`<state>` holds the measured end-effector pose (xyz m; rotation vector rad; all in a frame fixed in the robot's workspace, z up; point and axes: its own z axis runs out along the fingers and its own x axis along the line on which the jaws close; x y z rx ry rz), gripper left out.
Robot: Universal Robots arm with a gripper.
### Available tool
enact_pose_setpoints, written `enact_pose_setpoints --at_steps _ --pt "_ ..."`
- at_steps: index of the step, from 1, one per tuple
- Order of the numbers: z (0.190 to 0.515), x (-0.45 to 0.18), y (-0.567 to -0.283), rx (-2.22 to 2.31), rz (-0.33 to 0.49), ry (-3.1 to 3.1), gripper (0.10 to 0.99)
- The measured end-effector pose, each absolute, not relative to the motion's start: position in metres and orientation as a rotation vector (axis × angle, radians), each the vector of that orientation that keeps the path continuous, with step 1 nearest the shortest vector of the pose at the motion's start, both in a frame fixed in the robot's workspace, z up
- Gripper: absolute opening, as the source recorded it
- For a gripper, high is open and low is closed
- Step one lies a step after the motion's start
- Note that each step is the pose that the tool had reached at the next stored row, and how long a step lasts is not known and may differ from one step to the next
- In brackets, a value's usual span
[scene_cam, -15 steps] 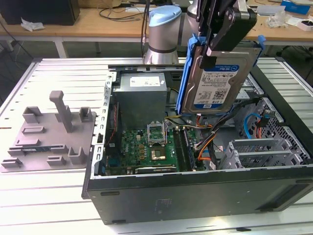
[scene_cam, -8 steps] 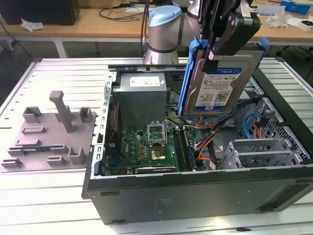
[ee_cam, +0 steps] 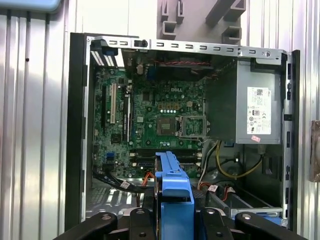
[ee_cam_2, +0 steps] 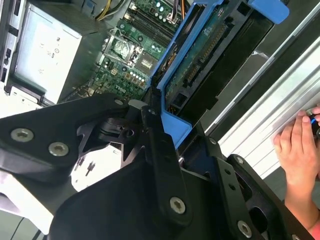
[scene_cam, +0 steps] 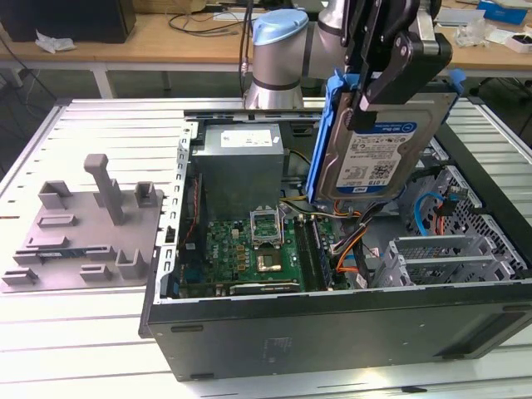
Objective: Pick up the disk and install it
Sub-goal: 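Insert the disk into the insertion slot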
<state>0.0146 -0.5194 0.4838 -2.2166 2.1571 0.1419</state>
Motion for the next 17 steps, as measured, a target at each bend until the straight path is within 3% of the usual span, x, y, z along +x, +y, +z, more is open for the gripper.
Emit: enact_pose_setpoints --at_steps 17 --pt "0.4836 0.0144 -0.5294 -2.215 0.142 2.155 0.369"
